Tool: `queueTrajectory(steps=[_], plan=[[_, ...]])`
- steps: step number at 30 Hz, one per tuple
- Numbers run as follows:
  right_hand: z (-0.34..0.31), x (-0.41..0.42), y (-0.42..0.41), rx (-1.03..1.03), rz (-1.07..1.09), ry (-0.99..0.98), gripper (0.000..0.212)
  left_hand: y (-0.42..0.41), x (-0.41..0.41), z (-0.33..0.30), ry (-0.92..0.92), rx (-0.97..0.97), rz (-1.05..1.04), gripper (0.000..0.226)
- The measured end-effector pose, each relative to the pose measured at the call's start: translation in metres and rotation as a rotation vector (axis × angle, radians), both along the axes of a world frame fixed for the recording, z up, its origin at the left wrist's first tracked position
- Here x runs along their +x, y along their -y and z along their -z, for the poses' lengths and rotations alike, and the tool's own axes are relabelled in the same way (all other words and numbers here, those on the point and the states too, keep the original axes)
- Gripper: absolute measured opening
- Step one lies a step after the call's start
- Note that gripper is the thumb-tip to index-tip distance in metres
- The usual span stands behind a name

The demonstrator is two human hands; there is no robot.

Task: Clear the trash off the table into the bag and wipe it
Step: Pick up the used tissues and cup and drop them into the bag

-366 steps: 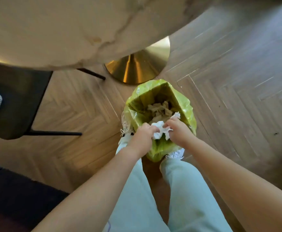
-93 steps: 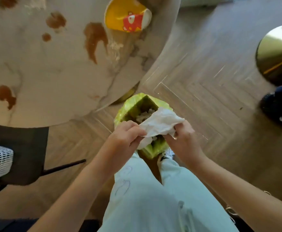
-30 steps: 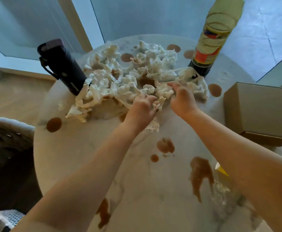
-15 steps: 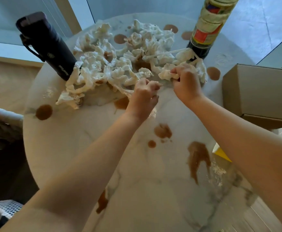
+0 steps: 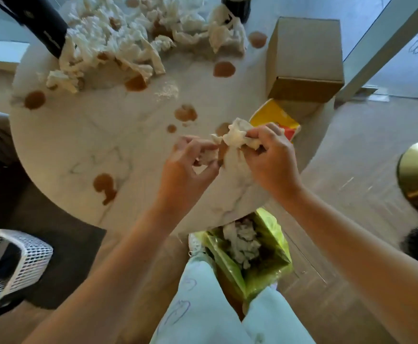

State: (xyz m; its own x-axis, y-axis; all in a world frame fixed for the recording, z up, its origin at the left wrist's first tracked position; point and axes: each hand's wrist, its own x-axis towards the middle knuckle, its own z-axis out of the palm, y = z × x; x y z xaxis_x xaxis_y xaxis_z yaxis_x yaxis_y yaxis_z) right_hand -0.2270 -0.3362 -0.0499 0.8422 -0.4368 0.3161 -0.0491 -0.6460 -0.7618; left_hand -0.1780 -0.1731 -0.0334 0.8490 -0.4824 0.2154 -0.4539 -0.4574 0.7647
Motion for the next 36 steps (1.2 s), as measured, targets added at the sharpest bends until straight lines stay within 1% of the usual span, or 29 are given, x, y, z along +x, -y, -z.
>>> queueTrajectory(steps=[4,6,8,11,13,14,16,17,18,20,24,27,31,33,36], plan=[[0.030,-0.111,-0.006,0.053,0.049,-0.051,0.020,-0.002,-0.104,0.020,-0.182,-0.010,0.164,0.026],[0.051,-0.157,-0.007,0.073,0.089,-0.101,0.021,-0.001,-0.140,0.036,-0.266,0.013,0.192,0.027],[0.077,-0.190,-0.008,0.118,0.115,-0.193,0.020,0.001,-0.163,0.057,-0.330,0.077,0.206,0.029],[0.122,-0.218,-0.008,0.248,0.209,-0.451,0.019,0.007,-0.178,0.102,-0.422,0.226,0.189,0.033],[0.150,-0.224,-0.007,0.314,0.221,-0.646,0.026,0.012,-0.180,0.136,-0.552,0.370,0.194,0.041],[0.163,-0.226,-0.005,0.334,0.185,-0.761,0.034,0.014,-0.181,0.153,-0.622,0.452,0.221,0.047],[0.179,-0.230,-0.002,0.352,0.079,-1.015,0.052,0.013,-0.183,0.176,-0.695,0.584,0.295,0.057],[0.182,-0.232,0.000,0.352,0.040,-1.096,0.057,0.012,-0.185,0.181,-0.720,0.607,0.316,0.058],[0.182,-0.233,0.001,0.348,0.024,-1.127,0.059,0.011,-0.186,0.182,-0.737,0.607,0.320,0.057],[0.176,-0.238,0.002,0.359,0.039,-1.092,0.055,0.008,-0.189,0.175,-0.729,0.585,0.300,0.052],[0.151,-0.240,0.006,0.404,0.084,-0.949,0.043,0.001,-0.191,0.143,-0.700,0.524,0.239,0.039],[0.120,-0.228,0.007,0.341,0.056,-0.796,0.036,-0.007,-0.193,0.108,-0.658,0.456,0.213,0.034],[0.061,-0.195,0.002,0.225,-0.033,-0.515,0.027,-0.015,-0.189,0.055,-0.606,0.337,0.193,0.028],[0.032,-0.171,-0.001,0.175,-0.068,-0.395,0.025,-0.016,-0.177,0.030,-0.567,0.266,0.165,0.025],[-0.007,-0.132,-0.006,0.119,-0.108,-0.286,0.025,-0.019,-0.144,0.002,-0.504,0.159,0.067,0.024]])
